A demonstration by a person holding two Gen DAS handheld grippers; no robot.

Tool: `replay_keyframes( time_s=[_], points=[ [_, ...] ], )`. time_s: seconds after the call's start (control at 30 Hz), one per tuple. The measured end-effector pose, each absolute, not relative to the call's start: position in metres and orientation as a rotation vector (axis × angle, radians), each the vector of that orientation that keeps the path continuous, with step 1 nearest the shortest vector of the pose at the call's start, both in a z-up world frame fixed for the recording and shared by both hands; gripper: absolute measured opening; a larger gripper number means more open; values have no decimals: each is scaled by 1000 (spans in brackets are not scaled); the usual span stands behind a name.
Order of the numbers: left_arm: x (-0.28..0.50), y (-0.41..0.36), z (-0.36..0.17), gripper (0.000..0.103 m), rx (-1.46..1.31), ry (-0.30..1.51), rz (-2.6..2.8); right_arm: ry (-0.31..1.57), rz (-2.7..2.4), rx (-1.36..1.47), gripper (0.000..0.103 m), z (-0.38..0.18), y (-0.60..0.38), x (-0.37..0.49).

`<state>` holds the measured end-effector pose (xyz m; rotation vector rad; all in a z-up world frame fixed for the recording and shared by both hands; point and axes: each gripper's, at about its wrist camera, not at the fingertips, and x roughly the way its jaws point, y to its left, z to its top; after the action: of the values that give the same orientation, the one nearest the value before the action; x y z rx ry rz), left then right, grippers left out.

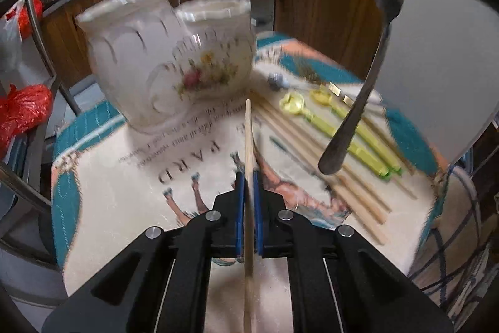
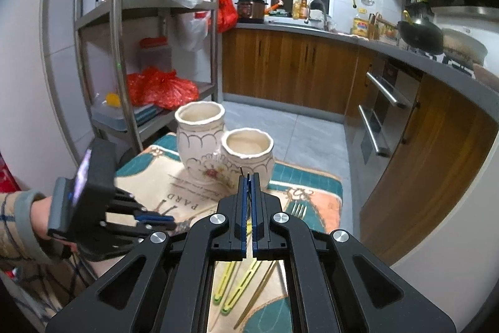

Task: Organize utensils
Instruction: 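Lift the chopstick with the left tool while the right tool lifts the fork, then drop the chopstick into the tall cup while the right tool drops the fork into the short cup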

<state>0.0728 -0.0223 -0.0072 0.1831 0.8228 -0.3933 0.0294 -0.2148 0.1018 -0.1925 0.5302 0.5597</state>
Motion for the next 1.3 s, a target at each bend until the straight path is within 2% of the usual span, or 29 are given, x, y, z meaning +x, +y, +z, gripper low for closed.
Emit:
replay_keyframes(
  time_s=[0.3,0.5,0.7,0.93,1.3],
  points=[
    [64,14,67,6,90,461,-390,471,550,-189,3,141,-208,47],
    [105,44,114,6,-44,289,-364,404,522,-200,3,170,-199,66],
    [169,69,128,6,-204,251,-346,375,467,-181,3,181,-197,96],
    [205,58,118,6,-187,233,-291,345,375,-211,3,172,-192,124],
    [204,38,81,6,-69,291,-257,552,454,-244,3,111,-158,172]
  ],
)
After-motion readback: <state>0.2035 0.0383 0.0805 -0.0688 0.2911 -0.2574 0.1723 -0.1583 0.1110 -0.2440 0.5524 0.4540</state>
